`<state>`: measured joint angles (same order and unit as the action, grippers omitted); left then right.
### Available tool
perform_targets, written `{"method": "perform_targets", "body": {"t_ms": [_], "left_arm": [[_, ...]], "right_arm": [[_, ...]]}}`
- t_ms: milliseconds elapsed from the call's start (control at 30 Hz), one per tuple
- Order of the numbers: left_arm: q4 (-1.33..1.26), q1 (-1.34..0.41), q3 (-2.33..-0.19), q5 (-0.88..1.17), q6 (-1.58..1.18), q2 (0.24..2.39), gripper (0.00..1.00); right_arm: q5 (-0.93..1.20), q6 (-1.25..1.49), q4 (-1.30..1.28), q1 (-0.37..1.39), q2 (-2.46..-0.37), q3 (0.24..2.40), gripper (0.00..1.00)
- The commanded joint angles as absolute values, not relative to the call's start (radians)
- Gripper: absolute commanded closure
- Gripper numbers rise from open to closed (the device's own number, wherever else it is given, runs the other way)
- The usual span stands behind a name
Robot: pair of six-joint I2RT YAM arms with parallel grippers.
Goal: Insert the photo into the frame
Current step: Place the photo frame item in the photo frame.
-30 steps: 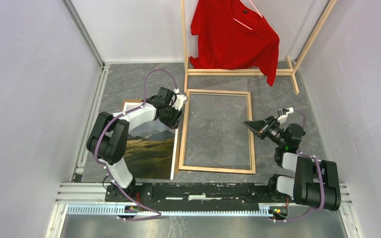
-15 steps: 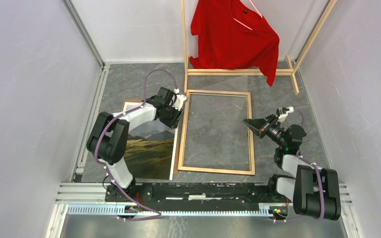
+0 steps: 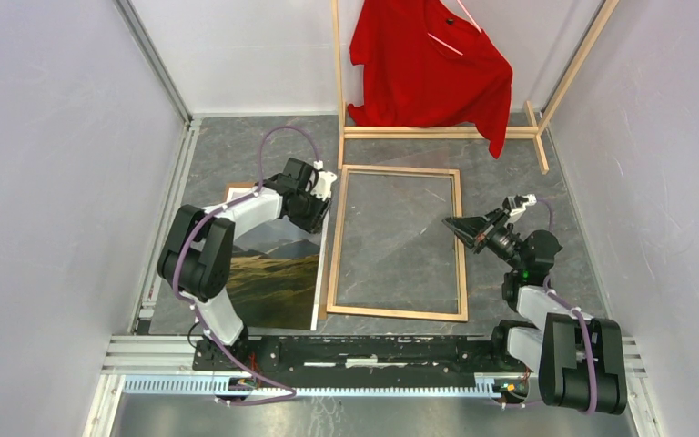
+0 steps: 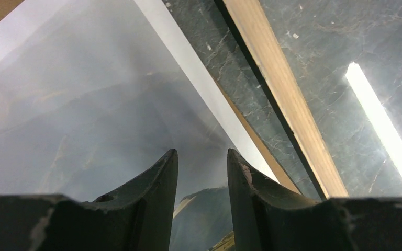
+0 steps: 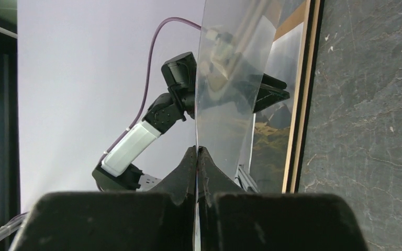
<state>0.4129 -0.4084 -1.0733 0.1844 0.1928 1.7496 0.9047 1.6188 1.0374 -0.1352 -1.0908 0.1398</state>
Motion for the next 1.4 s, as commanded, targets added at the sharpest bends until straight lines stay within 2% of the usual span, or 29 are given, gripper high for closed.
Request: {"method": "perform_targets", "body": {"t_ms": [0,133,367,633,767,967,1367], "left_arm": [[0.400,-0.398,-1.092,0.194,0.211,1.716,0.53],[0.391,-0.381,-1.100,0.145,0.211,1.701,0.54],[0.383,-0.377,-1.095,0.154,0.221,1.690,0.52],[0.373,-0.417,-1.087,0.149,0.212,1.737,0.52],[0.374,-0.422,-1.091,0.147,0.212,1.744,0.52],[0.369,-0.444,-1.091,0.144,0.206,1.757,0.52],[0.367,-0.465,-1.098,0.150,0.207,1.779,0.54]], "right_arm": [[0.883,1.522,0.987,-0.131,-1.065,0.142,1.00],[0.842,1.246,0.700,-0.132,-1.038,0.198,1.00],[0.797,1.093,0.658,-0.132,-1.096,0.157,0.97],[0.815,0.975,0.630,-0.132,-1.170,0.151,0.61],[0.812,0.895,0.556,-0.124,-1.194,0.181,0.50],[0.790,0.823,0.487,-0.086,-1.234,0.204,0.47],[0.774,0.867,0.608,-0.006,-1.330,0.212,0.47]]}}
